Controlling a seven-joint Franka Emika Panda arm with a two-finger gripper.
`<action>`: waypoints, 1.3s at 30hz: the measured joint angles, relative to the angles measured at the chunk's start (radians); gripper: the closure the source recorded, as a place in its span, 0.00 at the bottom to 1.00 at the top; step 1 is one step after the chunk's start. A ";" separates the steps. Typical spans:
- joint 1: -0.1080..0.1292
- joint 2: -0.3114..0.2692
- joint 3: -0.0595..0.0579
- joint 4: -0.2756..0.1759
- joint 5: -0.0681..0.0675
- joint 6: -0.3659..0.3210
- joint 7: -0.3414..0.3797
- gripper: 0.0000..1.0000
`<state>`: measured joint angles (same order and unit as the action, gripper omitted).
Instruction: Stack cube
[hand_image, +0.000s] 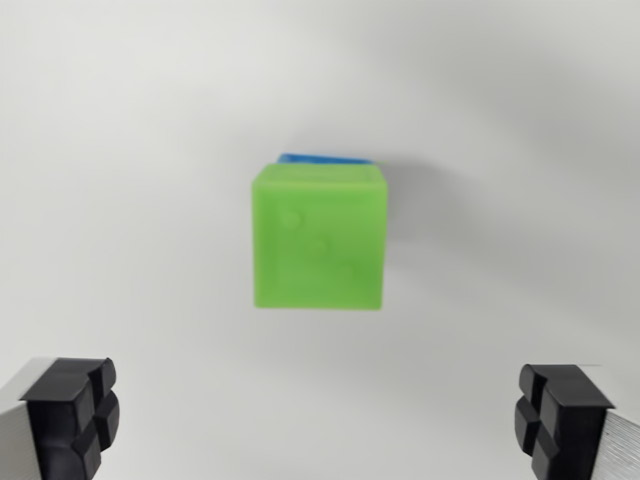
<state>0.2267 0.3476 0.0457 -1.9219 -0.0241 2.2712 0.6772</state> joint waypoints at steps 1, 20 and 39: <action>0.000 -0.007 0.000 0.003 0.000 -0.010 -0.001 0.00; 0.000 -0.098 0.000 0.088 0.006 -0.185 -0.007 0.00; 0.000 -0.139 0.000 0.177 0.009 -0.315 -0.009 0.00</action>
<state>0.2267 0.2090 0.0459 -1.7449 -0.0154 1.9565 0.6678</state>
